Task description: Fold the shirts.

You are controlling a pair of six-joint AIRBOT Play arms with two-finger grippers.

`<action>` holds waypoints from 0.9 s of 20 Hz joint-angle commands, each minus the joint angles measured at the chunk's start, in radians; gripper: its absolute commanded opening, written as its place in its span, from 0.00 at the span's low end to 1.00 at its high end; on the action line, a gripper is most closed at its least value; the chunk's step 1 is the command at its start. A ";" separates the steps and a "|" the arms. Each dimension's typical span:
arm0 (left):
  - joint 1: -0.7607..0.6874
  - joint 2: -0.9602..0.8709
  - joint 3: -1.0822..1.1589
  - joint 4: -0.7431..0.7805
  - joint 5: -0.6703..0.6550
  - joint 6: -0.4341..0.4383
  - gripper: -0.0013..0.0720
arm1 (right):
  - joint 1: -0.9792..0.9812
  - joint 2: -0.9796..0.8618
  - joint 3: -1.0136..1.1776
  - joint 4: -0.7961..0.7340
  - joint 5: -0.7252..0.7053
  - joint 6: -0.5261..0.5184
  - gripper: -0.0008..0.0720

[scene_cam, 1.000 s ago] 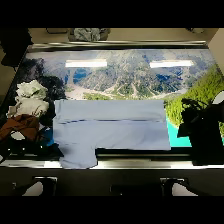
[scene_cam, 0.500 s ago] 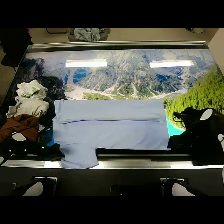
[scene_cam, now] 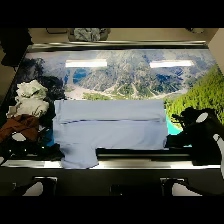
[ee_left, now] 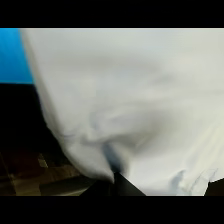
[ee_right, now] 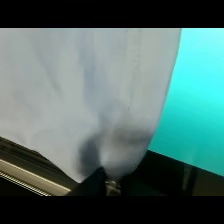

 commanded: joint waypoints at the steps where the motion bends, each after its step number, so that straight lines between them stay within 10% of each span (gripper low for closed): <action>1: 0.000 0.001 0.002 -0.002 0.105 0.000 0.06 | 0.019 -0.024 0.001 0.024 -0.018 0.013 0.07; 10: 0.000 0.186 0.339 -0.034 0.098 -0.040 0.05 | 0.019 0.061 0.312 0.057 0.016 -0.091 0.07; 18: -0.031 -0.267 0.708 -0.208 0.194 -0.027 0.05 | 0.141 -0.193 0.595 0.046 -0.198 -0.002 0.07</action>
